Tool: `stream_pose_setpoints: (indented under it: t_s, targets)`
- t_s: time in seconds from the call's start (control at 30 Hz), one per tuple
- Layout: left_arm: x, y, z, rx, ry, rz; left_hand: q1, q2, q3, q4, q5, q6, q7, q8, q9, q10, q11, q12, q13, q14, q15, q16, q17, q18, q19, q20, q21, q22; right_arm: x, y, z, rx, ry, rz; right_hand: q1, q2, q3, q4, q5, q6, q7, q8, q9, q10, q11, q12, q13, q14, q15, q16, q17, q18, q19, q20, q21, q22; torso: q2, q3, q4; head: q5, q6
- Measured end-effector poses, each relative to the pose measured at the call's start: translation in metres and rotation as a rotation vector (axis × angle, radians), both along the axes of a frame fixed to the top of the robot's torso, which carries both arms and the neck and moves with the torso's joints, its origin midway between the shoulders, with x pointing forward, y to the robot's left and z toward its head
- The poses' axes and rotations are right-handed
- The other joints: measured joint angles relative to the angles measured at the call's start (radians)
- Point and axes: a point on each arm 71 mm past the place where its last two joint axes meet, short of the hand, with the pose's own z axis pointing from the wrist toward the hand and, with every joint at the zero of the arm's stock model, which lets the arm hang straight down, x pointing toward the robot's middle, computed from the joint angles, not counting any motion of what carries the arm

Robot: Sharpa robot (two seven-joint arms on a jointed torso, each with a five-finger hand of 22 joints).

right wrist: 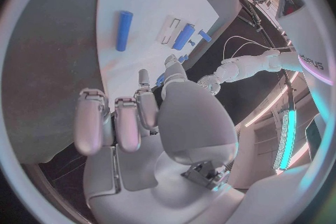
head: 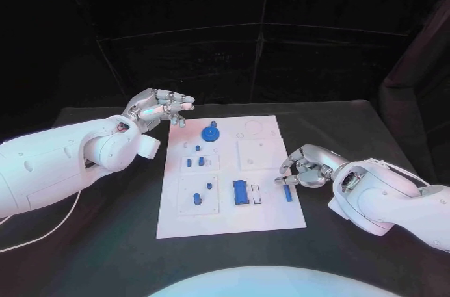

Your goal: Assemble the parts on the task board

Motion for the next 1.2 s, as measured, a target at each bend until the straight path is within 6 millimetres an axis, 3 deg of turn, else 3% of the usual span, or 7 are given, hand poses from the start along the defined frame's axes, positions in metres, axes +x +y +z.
stream_pose_setpoints:
  t_s: [0.17, 0.3, 0.5, 1.0, 1.2]
  targets:
    - [0.0, -0.002, 0.0, -0.002, 0.0, -0.004, 0.0, 0.0, 0.0, 0.0, 0.0, 0.0, 0.0, 0.0, 0.0, 0.0, 0.0, 0.0, 0.0, 0.0, 0.0, 0.0, 0.0, 0.0, 0.0, 0.0, 0.0, 0.0, 0.0, -0.012, 0.0, -0.033, -0.006, -0.015, 0.006, 0.006, -0.005, 0.0, 0.034, 0.035, -0.005, 0.0, -0.01, 0.0, 0.0, 0.0, 0.0, -0.001, 0.001, 0.0, 0.0, 0.0, 0.001, 0.001, 0.0, 0.0, -0.001, 0.0005, -0.0045, -0.008, 0.002]
    - [-0.001, -0.003, 0.0, -0.002, 0.001, -0.005, 0.0, 0.0, 0.0, 0.0, 0.0, 0.0, 0.0, 0.0, 0.0, 0.0, 0.0, 0.003, 0.0, 0.0, 0.0, 0.0, 0.0, 0.0, 0.0, 0.0, 0.0, 0.0, 0.0, -0.017, -0.003, -0.077, 0.011, -0.011, 0.0, 0.011, -0.028, 0.009, -0.016, 0.049, -0.01, 0.0, -0.018, 0.0, 0.0, -0.012, 0.0, -0.001, 0.001, 0.0, 0.0, 0.0, 0.001, 0.001, 0.0, 0.0, -0.001, 0.0006, -0.005, -0.014, 0.001]
    - [-0.001, -0.003, -0.001, -0.002, 0.002, -0.006, 0.0, 0.0, 0.0, 0.0, 0.0, 0.0, 0.0, 0.0, 0.0, 0.0, 0.0, 0.005, 0.0, 0.0, 0.0, 0.0, -0.001, 0.0, 0.0, 0.0, 0.0, 0.0, 0.0, -0.017, -0.006, -0.146, 0.039, 0.015, -0.015, 0.008, -0.049, 0.019, -0.041, 0.08, -0.019, 0.008, -0.013, 0.0, 0.0, -0.022, 0.0, -0.001, 0.001, -0.001, 0.0, 0.0, 0.001, 0.001, -0.004, 0.0, -0.001, 0.0006, -0.0043, -0.019, 0.0]
    - [-0.001, -0.002, -0.002, -0.001, 0.004, -0.004, 0.0, 0.0, 0.0, 0.0, 0.0, 0.0, 0.0, 0.0, 0.0, 0.0, 0.0, 0.005, 0.0, 0.0, 0.0, 0.0, -0.001, 0.0, 0.0, 0.0, 0.0, 0.0, 0.002, -0.009, -0.014, -0.255, 0.075, 0.066, -0.021, 0.003, -0.056, 0.021, -0.024, 0.091, -0.024, 0.015, 0.0, 0.0, -0.008, -0.022, -0.004, 0.003, -0.003, -0.004, 0.0, 0.0, 0.001, 0.001, -0.004, 0.0, -0.001, 0.0002, -0.0027, -0.02, -0.006]
    - [-0.001, -0.002, -0.002, 0.0, 0.004, -0.004, 0.0, 0.0, 0.0, 0.0, 0.0, 0.0, 0.0, 0.0, 0.0, 0.0, 0.0, 0.005, 0.0, 0.0, 0.0, 0.0, -0.001, 0.0, 0.0, 0.0, 0.0, 0.0, 0.004, -0.002, -0.015, -0.27, 0.069, 0.081, 0.008, 0.025, -0.045, -0.003, -0.012, 0.091, -0.024, 0.015, 0.003, 0.0, -0.008, -0.015, 0.005, 0.002, -0.002, -0.004, 0.0, 0.0, 0.001, 0.001, -0.004, 0.0, -0.001, 0.0, -0.0027, -0.02, -0.007]
